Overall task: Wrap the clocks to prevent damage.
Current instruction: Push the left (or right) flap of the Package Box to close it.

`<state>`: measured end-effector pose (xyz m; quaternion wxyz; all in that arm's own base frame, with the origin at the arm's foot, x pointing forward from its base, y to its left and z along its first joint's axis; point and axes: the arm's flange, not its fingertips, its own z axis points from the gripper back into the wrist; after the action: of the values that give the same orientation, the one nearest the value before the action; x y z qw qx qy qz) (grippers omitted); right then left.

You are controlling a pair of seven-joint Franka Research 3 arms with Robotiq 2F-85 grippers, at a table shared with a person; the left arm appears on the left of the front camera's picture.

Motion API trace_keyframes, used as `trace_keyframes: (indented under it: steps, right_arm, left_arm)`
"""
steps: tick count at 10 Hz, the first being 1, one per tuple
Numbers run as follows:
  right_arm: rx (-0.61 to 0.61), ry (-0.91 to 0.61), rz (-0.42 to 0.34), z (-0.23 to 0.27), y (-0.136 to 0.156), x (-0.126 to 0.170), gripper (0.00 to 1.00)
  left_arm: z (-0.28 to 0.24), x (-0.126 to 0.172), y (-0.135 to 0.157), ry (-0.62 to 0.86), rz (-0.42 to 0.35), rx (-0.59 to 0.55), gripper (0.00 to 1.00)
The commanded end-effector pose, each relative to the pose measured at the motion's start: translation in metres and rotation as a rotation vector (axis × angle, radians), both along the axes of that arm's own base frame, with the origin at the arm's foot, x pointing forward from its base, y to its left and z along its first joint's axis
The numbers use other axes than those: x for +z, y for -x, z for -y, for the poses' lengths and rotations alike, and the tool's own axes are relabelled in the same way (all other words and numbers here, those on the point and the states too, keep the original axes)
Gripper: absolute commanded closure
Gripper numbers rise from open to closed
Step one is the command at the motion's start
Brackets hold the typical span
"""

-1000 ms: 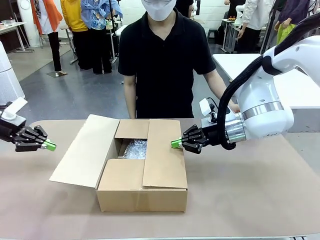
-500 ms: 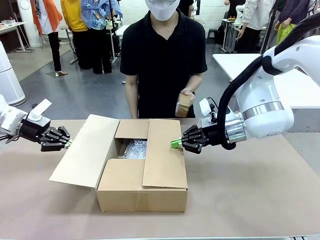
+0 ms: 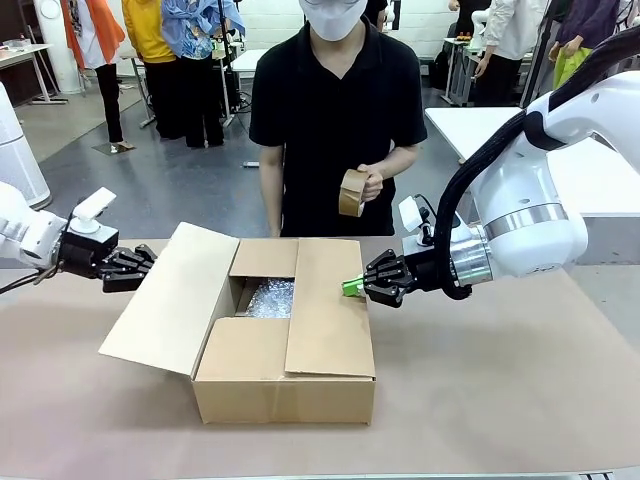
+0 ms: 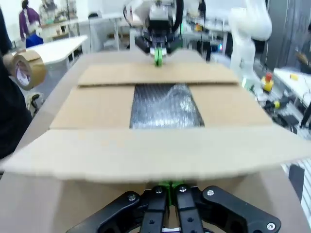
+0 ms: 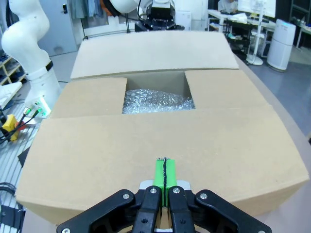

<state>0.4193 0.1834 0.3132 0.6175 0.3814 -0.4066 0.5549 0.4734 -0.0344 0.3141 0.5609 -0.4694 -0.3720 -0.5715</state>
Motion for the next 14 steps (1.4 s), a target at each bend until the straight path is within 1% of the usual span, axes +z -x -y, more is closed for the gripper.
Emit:
trace_keyframes:
  steps: [1,3,4,6,8,12,14]
  right_arm:
    - [0.0,0.003,-0.007,-0.001,0.0,-0.004,0.99]
    - [0.0,0.003,-0.007,-0.001,0.0,-0.004,0.99]
    - [0.0,0.003,-0.007,-0.001,0.0,-0.004,0.99]
    - [0.0,0.003,-0.007,-0.001,0.0,-0.004,0.99]
    - [0.0,0.003,-0.007,-0.001,0.0,-0.004,0.99]
    - [0.0,0.003,-0.007,-0.001,0.0,-0.004,0.99]
    - [0.0,0.003,-0.007,-0.001,0.0,-0.004,0.99]
  left_arm:
    - [0.001,0.0,-0.007,0.125,-0.041,0.044,1.0]
    - [0.008,-0.007,-0.005,0.121,-0.047,0.037,1.0]
    - [0.017,-0.01,-0.007,0.111,-0.054,0.016,1.0]
    - [0.04,-0.017,-0.006,0.091,-0.058,-0.023,1.0]
    - [0.068,-0.018,-0.006,0.083,-0.058,-0.074,1.0]
    - [0.096,-0.02,-0.001,0.056,-0.043,-0.119,1.0]
    - [0.098,-0.023,-0.002,0.03,-0.025,-0.122,1.0]
